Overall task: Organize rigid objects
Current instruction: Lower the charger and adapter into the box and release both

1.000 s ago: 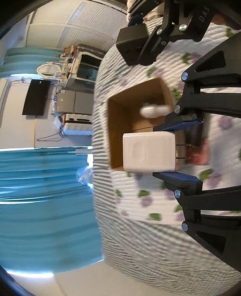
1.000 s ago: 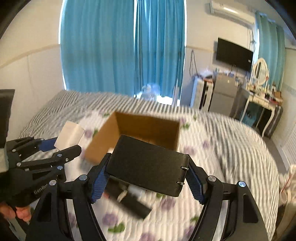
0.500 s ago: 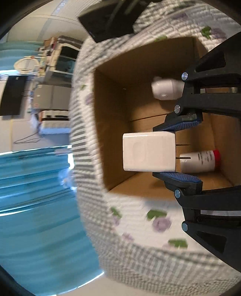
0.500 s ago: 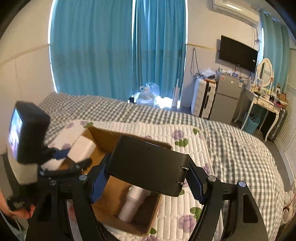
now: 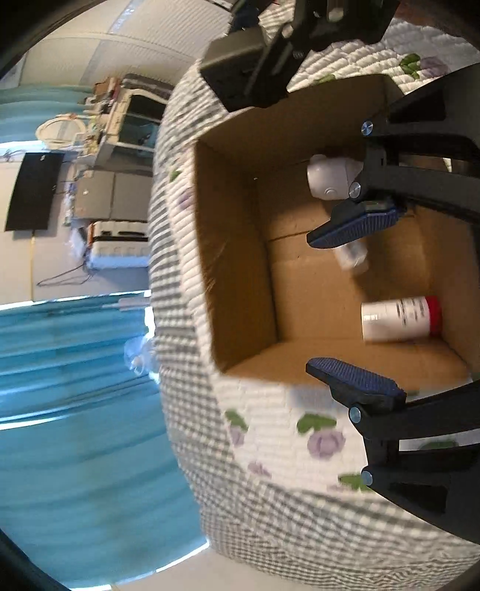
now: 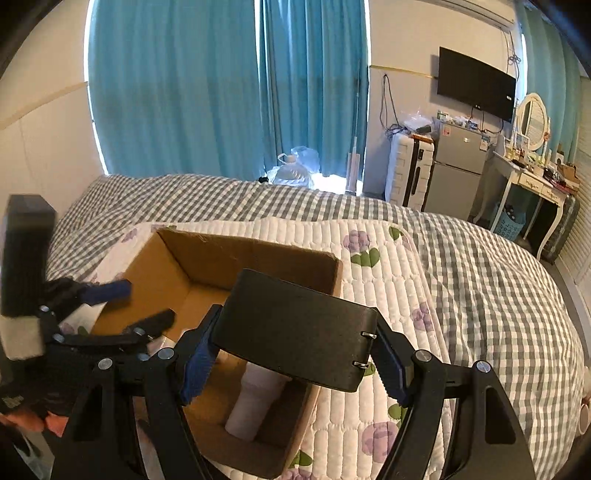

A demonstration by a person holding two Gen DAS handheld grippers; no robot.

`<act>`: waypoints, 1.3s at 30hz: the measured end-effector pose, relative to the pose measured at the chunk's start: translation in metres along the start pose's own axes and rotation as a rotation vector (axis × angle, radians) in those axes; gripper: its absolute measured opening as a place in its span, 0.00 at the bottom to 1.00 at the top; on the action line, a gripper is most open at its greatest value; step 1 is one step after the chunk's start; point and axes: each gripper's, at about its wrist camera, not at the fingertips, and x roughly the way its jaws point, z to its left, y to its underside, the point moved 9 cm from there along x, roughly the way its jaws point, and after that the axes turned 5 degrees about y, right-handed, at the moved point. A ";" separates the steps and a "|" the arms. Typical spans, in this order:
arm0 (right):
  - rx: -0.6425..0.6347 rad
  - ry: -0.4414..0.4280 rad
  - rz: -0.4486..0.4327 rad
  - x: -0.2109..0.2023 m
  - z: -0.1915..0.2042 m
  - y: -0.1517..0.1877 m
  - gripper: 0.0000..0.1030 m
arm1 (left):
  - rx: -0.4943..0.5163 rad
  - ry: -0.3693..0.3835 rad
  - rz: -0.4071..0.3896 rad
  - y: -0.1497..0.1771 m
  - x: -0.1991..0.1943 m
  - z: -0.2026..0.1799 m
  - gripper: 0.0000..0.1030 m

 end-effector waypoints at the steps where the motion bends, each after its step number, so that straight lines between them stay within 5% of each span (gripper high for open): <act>1: -0.007 0.001 -0.002 -0.003 0.003 -0.002 0.72 | -0.010 -0.003 -0.014 -0.002 -0.008 0.006 0.62; 10: -0.057 -0.022 0.065 0.037 0.037 -0.006 0.72 | -0.032 -0.075 -0.054 -0.002 -0.022 0.051 0.62; 19: -0.068 0.038 0.089 0.073 0.045 -0.005 0.74 | -0.031 -0.069 -0.053 0.012 -0.005 0.064 0.62; 26: -0.058 0.043 0.027 0.030 0.042 -0.022 0.84 | -0.025 -0.061 -0.096 0.004 -0.043 0.052 0.64; 30: -0.088 0.055 0.005 -0.016 0.042 -0.024 0.87 | -0.034 -0.071 -0.134 0.005 -0.087 0.048 0.86; 39: -0.176 0.070 -0.014 -0.107 0.048 0.008 0.91 | -0.060 -0.126 -0.171 0.039 -0.149 0.044 1.00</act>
